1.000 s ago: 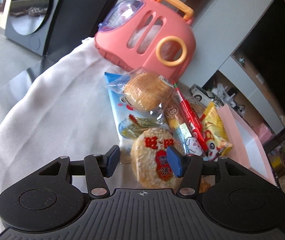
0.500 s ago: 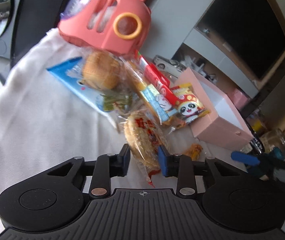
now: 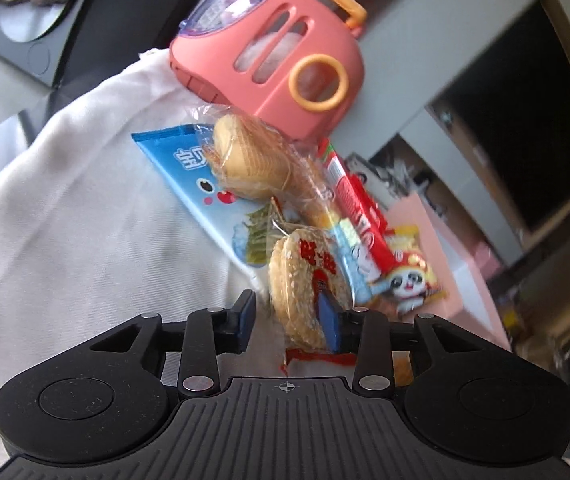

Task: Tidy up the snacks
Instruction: 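Reach the left gripper to the round rice cracker and grasp it, then grasp the small orange-wrapped snack with the right gripper while the left lifts the rice cracker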

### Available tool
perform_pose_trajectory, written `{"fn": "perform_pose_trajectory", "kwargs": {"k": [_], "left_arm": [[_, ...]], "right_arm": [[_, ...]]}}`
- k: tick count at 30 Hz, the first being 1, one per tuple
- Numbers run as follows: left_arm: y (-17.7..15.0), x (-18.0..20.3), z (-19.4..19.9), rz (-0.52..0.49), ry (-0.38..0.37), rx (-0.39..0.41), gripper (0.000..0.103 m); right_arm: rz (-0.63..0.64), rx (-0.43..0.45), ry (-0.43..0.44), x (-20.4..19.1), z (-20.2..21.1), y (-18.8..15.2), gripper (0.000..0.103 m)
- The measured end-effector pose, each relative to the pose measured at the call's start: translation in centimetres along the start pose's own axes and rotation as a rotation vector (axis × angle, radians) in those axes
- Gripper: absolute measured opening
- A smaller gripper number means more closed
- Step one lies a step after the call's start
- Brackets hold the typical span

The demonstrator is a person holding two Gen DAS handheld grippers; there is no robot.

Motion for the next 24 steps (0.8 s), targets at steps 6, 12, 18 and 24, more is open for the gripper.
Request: {"fn": "perform_pose_trajectory", "kwargs": {"k": [6, 12, 18, 24], "left_arm": [[-0.4, 1.3, -0.4, -0.074, 0.029, 0.028, 0.034], [-1.7, 1.1, 2.1, -0.148, -0.020, -0.103, 0.033], [-4.0, 1.4, 5.4, -0.225, -0.051, -0.216, 0.031], [-3.8, 1.8, 5.7, -0.267, 0.008, -0.159, 0.032]], "right_arm": [[0.029, -0.011, 0.003, -0.6, -1.0, -0.1, 0.098], [0.088, -0.006, -0.026, -0.2, 0.5, -1.3, 0.098], [0.083, 0.007, -0.031, 0.9, 2.9, -2.5, 0.098], [-0.026, 0.052, 0.012, 0.9, 2.1, 0.3, 0.098]]}}
Point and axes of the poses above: each gripper's, at about its wrist camera, not at the fingertips, and z roughly against the way its jaws point, x to its right, y to its top, the point moved 7 cm from there along -z, roughly the way its jaws point, and after that the axes turned 5 degrees about z, right-handed, at the moved point
